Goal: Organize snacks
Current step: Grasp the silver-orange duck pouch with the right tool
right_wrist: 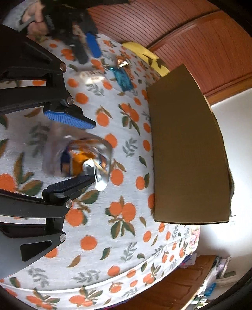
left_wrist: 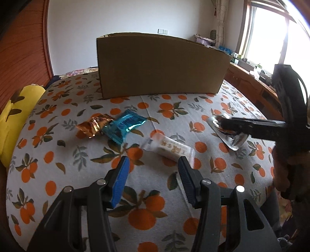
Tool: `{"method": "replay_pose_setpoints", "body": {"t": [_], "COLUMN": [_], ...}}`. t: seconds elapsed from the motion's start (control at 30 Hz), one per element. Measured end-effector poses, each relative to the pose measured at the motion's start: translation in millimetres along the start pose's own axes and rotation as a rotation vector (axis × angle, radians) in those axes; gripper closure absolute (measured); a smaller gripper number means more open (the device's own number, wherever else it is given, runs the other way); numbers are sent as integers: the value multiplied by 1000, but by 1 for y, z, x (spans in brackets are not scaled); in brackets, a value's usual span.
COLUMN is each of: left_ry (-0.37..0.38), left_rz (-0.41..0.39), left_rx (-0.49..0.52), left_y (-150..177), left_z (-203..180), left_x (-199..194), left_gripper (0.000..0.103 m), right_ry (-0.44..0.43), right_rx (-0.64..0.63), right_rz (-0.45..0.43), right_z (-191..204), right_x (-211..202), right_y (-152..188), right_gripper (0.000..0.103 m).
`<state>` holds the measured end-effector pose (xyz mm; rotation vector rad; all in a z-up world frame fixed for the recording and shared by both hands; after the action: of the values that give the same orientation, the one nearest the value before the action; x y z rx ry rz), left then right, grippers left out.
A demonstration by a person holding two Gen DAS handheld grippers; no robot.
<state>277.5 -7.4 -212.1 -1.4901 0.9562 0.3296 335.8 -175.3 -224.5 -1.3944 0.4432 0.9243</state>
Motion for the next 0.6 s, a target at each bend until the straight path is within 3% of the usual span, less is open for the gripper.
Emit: {"method": "replay_pose_setpoints", "body": {"t": [0.4,0.5,0.6], "left_ry": [5,7,0], "left_rz": [23,35,54], "left_rx": [-12,-32,-45], "left_y": [-7,-10,-11], "left_z": [-17,-19,-21], "left_x": [13,19,27], "left_gripper": [51,51,51], "right_ry": [112,138,149], "right_rx": [-204,-227,-228], "right_rz": [12,-9,-24], "right_z": [7,10,9], "right_x": [5,4,3], "right_y": [6,7,8], "right_gripper": [51,60,63]}}
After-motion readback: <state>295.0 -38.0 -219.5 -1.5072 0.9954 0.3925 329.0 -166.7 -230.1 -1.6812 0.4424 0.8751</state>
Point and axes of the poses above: each gripper's, at about its wrist camera, not at the fingertips, and x roughly the way its jaws point, z to its left, y to its underside, the point moved 8 cm from there along x, roughly the way its jaws point, and after that the axes turned 6 degrees about y, right-handed, at the moved point
